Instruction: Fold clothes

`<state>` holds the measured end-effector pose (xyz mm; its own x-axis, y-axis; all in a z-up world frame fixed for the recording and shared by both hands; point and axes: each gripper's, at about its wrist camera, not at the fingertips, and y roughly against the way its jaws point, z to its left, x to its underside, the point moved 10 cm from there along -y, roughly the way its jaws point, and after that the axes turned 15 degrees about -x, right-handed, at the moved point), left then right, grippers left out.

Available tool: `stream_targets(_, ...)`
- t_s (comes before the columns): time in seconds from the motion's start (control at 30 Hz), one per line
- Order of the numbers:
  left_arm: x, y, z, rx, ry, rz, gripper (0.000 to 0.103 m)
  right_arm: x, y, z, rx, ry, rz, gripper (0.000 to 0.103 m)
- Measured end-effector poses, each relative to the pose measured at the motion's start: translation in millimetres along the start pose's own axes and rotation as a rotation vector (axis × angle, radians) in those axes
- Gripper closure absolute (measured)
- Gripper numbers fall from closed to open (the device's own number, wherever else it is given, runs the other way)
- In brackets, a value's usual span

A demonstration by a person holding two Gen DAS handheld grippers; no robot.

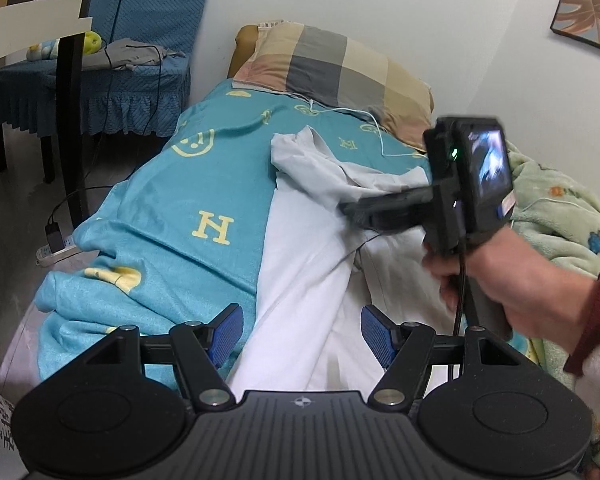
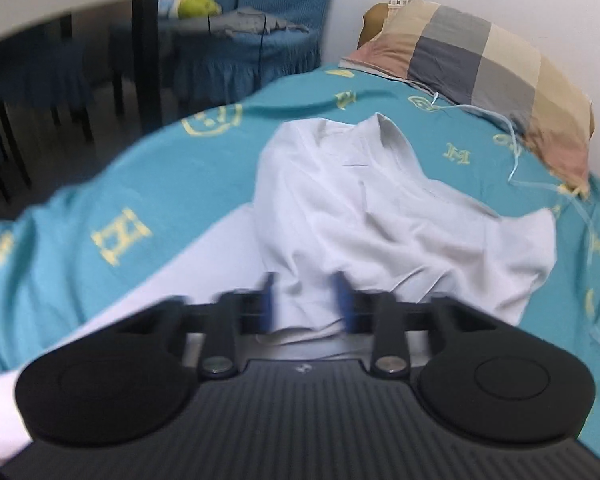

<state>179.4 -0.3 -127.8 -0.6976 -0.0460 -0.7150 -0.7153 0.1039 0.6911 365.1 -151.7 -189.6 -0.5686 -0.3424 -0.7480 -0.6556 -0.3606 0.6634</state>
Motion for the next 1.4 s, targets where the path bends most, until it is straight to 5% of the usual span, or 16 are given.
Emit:
stream_targets(0.3,6,0,-13,0.027,-0.012,0.014,0.035,-69,20,-96,0.152,-0.184,-0.184,0.096)
stream_targets(0.43,12,-10,-15,0.027,-0.021,0.036,0.035,-49,-9,-150,0.196,-0.315,-0.144,0.096)
stream_targets(0.57,19,-25,-18,0.023,-0.038,0.066,0.035,-10,-37,-163,0.148,-0.425,-0.102,0.095)
stream_targets(0.73,20,-33,-16,0.018,-0.039,0.073,0.035,-11,-6,-143,0.185,-0.365,-0.218,0.089)
stream_targets(0.83,19,-30,-16,0.02,-0.04,0.064,0.035,-12,34,-118,0.131,-0.377,-0.259,0.076)
stream_targets(1.13,28,-4,-38,0.032,-0.075,0.042,0.034,36,197,-15,0.036,-0.473,-0.286,0.076)
stream_targets(1.4,30,23,-47,0.005,-0.099,-0.001,0.033,92,275,46,0.013,-0.552,-0.283,0.076)
